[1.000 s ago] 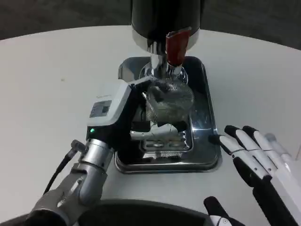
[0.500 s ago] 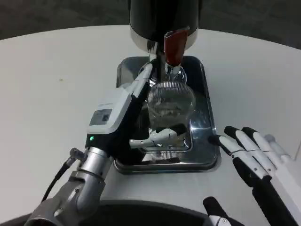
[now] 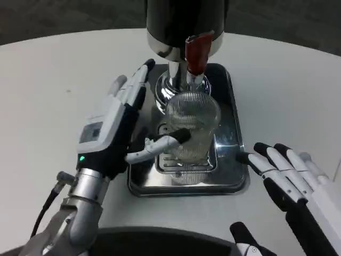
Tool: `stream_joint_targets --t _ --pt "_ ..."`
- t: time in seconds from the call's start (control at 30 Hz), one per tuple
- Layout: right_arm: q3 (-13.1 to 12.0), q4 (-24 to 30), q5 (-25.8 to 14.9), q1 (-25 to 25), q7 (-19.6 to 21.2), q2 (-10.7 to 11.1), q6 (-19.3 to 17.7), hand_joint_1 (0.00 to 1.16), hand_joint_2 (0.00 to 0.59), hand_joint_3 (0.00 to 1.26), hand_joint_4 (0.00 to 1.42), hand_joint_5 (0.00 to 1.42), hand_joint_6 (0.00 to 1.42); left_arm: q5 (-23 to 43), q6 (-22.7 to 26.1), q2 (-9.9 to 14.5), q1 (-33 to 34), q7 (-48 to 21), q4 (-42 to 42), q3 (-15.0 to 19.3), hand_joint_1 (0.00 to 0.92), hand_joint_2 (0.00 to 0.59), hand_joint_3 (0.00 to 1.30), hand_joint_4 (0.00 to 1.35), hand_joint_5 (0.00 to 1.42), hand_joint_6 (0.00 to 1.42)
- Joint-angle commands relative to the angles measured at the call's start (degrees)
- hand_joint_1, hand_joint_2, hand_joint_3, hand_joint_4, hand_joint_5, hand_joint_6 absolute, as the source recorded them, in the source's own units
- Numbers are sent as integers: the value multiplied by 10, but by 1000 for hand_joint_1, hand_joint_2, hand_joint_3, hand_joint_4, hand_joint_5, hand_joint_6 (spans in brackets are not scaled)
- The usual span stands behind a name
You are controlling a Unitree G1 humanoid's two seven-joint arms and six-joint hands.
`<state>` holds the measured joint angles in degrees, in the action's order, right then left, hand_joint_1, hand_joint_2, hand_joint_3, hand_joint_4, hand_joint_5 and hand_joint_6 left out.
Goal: Grasp the cup under the faucet to collect the drink, then remove the cup.
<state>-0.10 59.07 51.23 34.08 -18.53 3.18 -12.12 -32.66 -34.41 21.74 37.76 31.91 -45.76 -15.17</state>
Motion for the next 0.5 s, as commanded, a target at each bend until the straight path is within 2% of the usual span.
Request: stream_joint_targets --t 0.03,0.2,0.37,0.5 --pt "6 9 -1 7 -4 -1 2 475 437 134 42 4 0 92 -41 5 -64 -56 89 53 0 66 0 0 82 0" --pt "14 8 5 0 -4 2 4 475 436 134 42 4 0 179 -24 12 -120 -141 224 106 0 121 0 0 56 0" --pt "18 6 10 -12 -5 1 10 474 432 134 42 4 0 292 56 19 -165 -230 403 169 0 156 0 0 0 0" --pt "23 5 17 -17 1 -5 16 472 431 134 42 10 0 420 135 39 -147 -336 493 199 0 170 17 13 110 4"
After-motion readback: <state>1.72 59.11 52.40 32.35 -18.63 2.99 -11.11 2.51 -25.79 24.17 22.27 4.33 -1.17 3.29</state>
